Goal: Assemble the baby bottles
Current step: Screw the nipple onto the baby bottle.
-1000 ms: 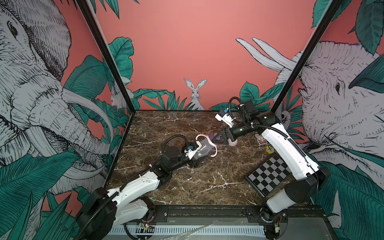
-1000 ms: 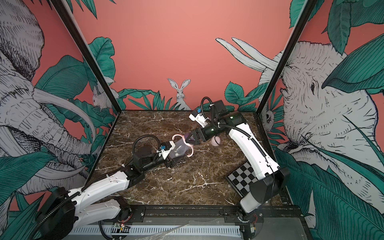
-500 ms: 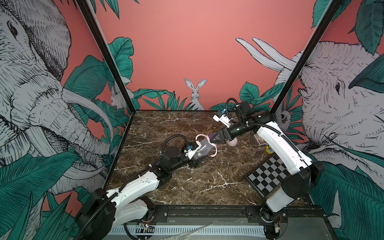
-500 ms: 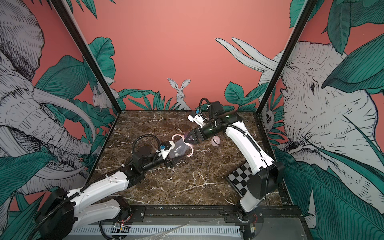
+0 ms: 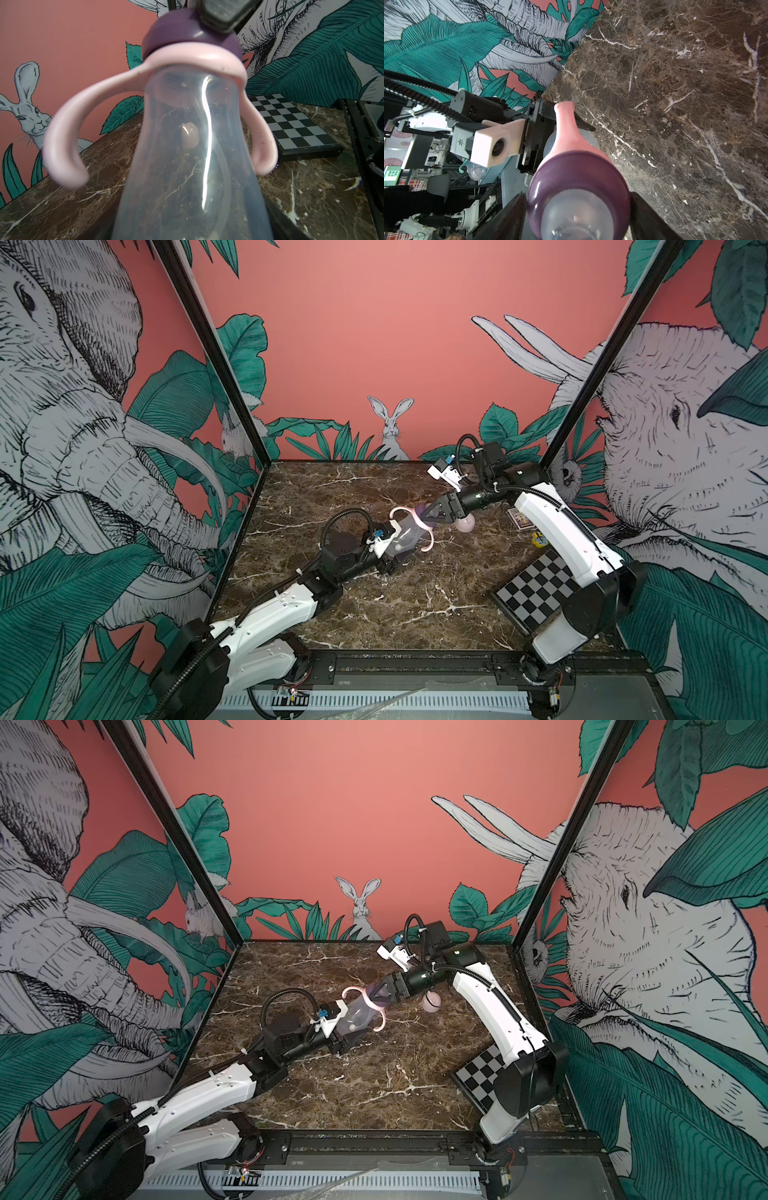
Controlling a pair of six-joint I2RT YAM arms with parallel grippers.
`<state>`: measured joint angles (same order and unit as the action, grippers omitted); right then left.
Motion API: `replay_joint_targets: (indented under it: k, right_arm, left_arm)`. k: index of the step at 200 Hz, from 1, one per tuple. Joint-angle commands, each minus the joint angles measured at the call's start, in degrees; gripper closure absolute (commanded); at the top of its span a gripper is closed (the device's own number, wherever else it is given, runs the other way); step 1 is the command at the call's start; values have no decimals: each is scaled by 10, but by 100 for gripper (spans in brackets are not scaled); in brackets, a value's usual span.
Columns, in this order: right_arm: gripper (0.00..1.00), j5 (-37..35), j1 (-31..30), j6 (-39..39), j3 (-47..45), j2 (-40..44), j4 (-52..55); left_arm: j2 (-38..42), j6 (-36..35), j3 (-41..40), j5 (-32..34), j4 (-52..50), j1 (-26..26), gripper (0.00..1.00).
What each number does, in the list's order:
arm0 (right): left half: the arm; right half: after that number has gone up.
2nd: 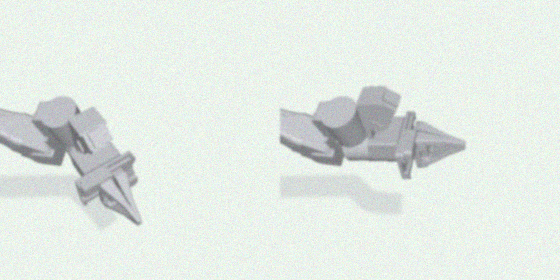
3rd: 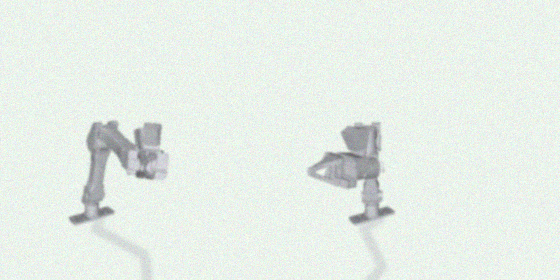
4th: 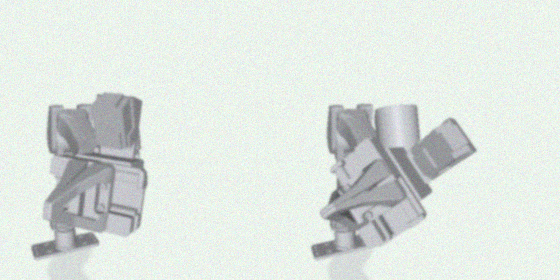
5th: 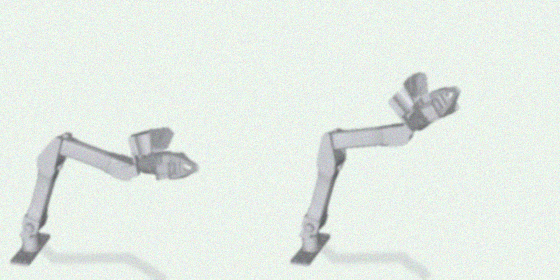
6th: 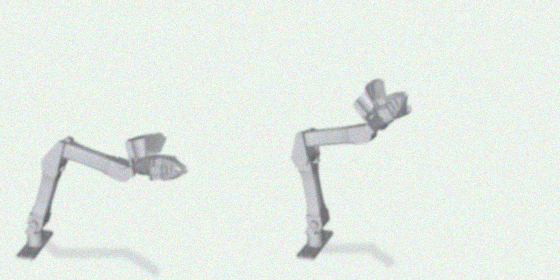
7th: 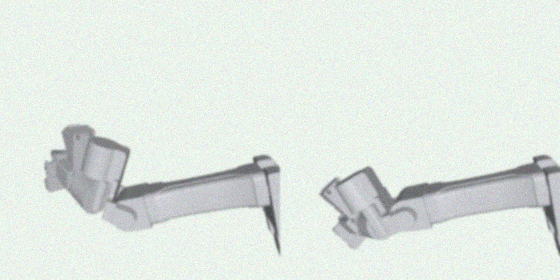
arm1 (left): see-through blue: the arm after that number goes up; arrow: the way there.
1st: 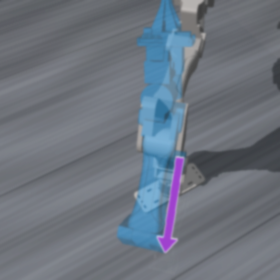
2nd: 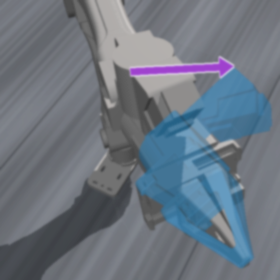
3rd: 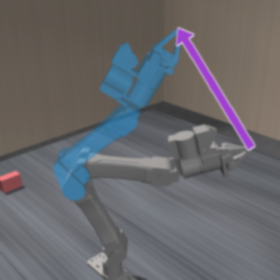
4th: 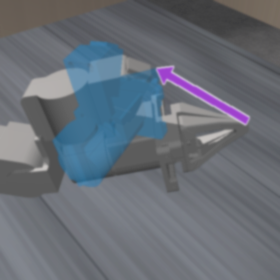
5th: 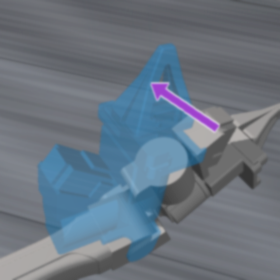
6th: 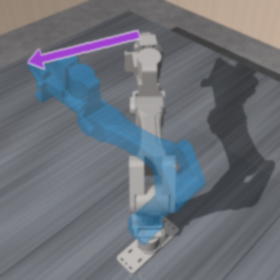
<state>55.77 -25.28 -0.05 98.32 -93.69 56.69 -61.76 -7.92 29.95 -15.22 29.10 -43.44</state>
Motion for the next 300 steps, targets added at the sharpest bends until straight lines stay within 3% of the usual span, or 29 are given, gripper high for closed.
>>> replay_joint_targets:
  k: [1,49,74,94,128,142,157,181,241,254,272,300]
  right_arm:
    - [26,44,0,8,6,-9,-11]
    - [31,24,-1,16,8,-8,12]
    - [47,-3,0,-5,4,-6,9]
    - [60,8,0,-44,-4,-5,-6]
    - [72,-2,0,-132,-21,5,-41]
    - [73,7,0,-201,-42,11,-85]
    - [81,22,-1,-287,-73,15,-144]
    - [75,26,-3,-356,-92,16,-186]
    - [79,-12,-6,-385,-88,15,-157]
    - [66,-6,-7,-389,-90,15,-168]
    - [57,-3,-7,-391,-86,31,-179]
    - [33,-2,-6,-372,-69,38,-177]
  left_arm:
    - [12,8,15,-4,28,0,69]
    - [8,8,19,-4,26,0,70]
    - [6,0,23,3,14,0,70]
    - [5,-12,22,14,12,-1,72]
    - [6,-52,33,36,-9,-6,75]
    - [7,-68,34,49,-8,-11,77]
    - [5,-90,35,66,-9,-21,77]
    - [-5,-124,41,94,-10,-39,77]
    - [-21,-184,47,165,-6,-82,79]
    - [-21,-177,47,166,-4,-83,79]
    - [-23,-157,40,163,16,-80,79]
    - [-22,-111,31,139,35,-66,80]
